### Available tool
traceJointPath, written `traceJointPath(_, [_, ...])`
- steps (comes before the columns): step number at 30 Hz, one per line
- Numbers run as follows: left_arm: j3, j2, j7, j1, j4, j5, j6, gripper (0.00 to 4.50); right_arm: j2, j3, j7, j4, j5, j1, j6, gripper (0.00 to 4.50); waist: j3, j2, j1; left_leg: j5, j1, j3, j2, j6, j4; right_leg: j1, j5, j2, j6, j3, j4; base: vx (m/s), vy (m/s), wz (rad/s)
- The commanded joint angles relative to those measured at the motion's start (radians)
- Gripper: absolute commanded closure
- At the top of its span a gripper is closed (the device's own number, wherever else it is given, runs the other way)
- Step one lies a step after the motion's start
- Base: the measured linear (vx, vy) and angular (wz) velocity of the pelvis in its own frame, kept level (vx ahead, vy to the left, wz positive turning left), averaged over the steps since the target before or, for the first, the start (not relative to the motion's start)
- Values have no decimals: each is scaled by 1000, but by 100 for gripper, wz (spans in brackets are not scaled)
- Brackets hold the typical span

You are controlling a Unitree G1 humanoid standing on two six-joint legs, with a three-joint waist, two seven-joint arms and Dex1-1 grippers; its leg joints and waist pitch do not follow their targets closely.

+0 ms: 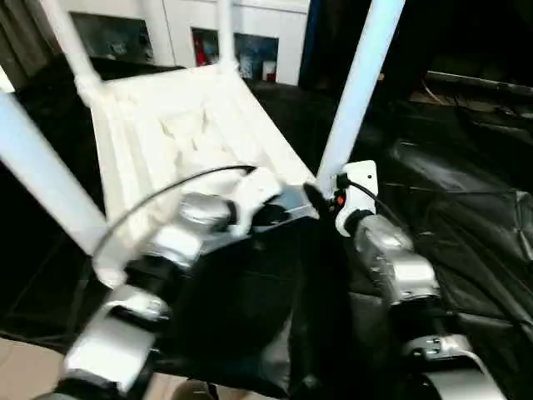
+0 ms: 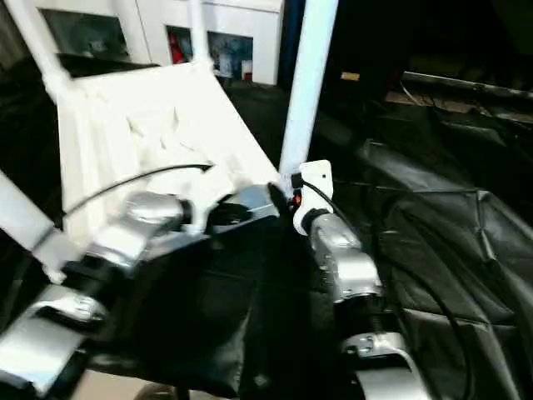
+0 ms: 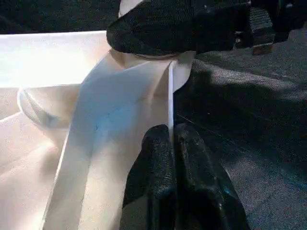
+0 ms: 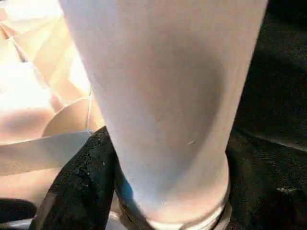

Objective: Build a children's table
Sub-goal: Rotate leg to tighten

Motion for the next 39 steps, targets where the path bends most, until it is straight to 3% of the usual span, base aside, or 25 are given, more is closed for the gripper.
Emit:
traceJointPath(1, [9,-46,68,8,23,-22,5,450,54,82,35,54,-16,30,45,108,-45,-5,-4,-326,2,-17,29,36,-75,30,-534,-55,-88,47,-95,0,0,0])
traceJointPath(4, [9,-21,37,15,13,-19,-6,450,27,95,61,49,-30,24,35,103,-46,-2,-4,-328,1,-17,31,39,-76,31,-509,-56,-100,49,-93,0,0,0])
traceJointPath(8, [7,39,-49,38,-15,-20,-26,450,-57,124,184,29,-39,17,-5,103,-47,-6,-5,-308,-7,-16,29,53,-75,38,-493,-59,-99,50,-92,0,0,0])
traceJointPath(11, [2,94,-133,49,-26,-28,-40,450,-139,144,351,2,-25,16,-24,103,-48,-8,-7,-270,-14,-13,29,78,-73,43,-458,-58,-115,51,-87,0,0,0])
traceJointPath(12, [1,111,-167,54,-33,-36,-44,450,-164,145,406,-9,-13,18,-32,103,-49,-7,-5,-250,-9,-11,32,84,-71,40,-427,-59,-130,52,-86,0,0,0])
traceJointPath(14, [-2,139,-226,62,-43,-50,-59,450,-200,141,488,-25,9,20,-47,103,-51,-11,-3,-213,-13,-8,31,98,-65,44,-353,-56,-165,54,-74,0,0,0])
traceJointPath(16, [-6,167,-279,70,-49,-59,-78,450,-234,136,563,-42,40,21,-50,103,-55,-11,-1,-187,-15,-7,31,108,-62,47,-312,-56,-178,55,-66,0,0,0])
traceJointPath(19, [-3,196,-322,76,-59,-74,-110,450,-270,142,625,-48,49,21,-80,103,-64,-7,1,-95,-14,-3,34,143,-52,49,-108,-50,-252,54,-39,0,0,0])
traceJointPath(23, [2,226,-402,85,-89,-112,-98,450,-300,153,718,-66,72,29,-82,103,-68,-7,2,-38,-16,-1,36,180,-46,52,8,-48,-296,53,-23,0,0,0])
traceJointPath(26, [4,240,-458,95,-118,-140,-80,450,-309,160,764,-78,83,36,-81,103,-65,-6,6,-52,-17,2,39,185,-45,49,-16,-49,-300,51,-24,0,0,0])
traceJointPath(33, [-2,245,-484,105,-138,-153,-70,450,-299,172,796,-70,95,34,-84,118,-58,-7,6,-133,-15,3,41,127,-50,44,-148,-52,-266,54,-37,0,0,0])
traceJointPath(39, [5,242,-467,107,-133,-142,-79,450,-294,172,817,-75,104,44,-73,172,-61,-10,5,-92,-16,5,38,142,-47,46,-84,-49,-274,55,-29,0,0,0])
